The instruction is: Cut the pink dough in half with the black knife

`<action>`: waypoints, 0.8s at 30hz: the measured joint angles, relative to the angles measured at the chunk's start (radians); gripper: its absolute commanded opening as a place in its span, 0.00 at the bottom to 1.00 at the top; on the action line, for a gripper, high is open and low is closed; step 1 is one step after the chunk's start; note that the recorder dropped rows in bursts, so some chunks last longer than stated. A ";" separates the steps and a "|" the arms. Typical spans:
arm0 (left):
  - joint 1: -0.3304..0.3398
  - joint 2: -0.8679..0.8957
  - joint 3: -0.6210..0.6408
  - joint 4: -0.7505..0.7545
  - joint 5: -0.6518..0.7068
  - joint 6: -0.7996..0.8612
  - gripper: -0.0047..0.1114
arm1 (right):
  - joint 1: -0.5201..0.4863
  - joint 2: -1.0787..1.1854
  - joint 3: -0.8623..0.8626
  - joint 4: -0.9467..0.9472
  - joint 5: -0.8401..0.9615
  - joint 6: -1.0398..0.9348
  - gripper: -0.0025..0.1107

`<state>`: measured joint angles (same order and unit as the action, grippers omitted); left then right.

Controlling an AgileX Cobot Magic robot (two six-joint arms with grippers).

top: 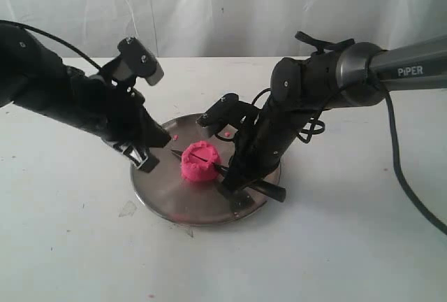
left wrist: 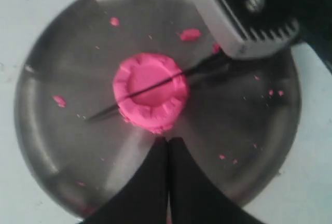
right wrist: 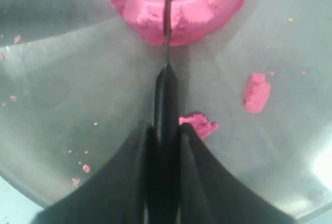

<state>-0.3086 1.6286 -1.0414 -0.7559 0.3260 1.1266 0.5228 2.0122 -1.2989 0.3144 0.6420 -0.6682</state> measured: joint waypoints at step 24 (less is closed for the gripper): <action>0.000 0.208 -0.027 -0.164 -0.256 -0.023 0.04 | 0.000 0.000 0.000 0.001 0.002 0.000 0.02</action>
<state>-0.3086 1.8362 -1.0681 -0.9195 0.0698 1.1040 0.5228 2.0122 -1.2989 0.3152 0.6439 -0.6682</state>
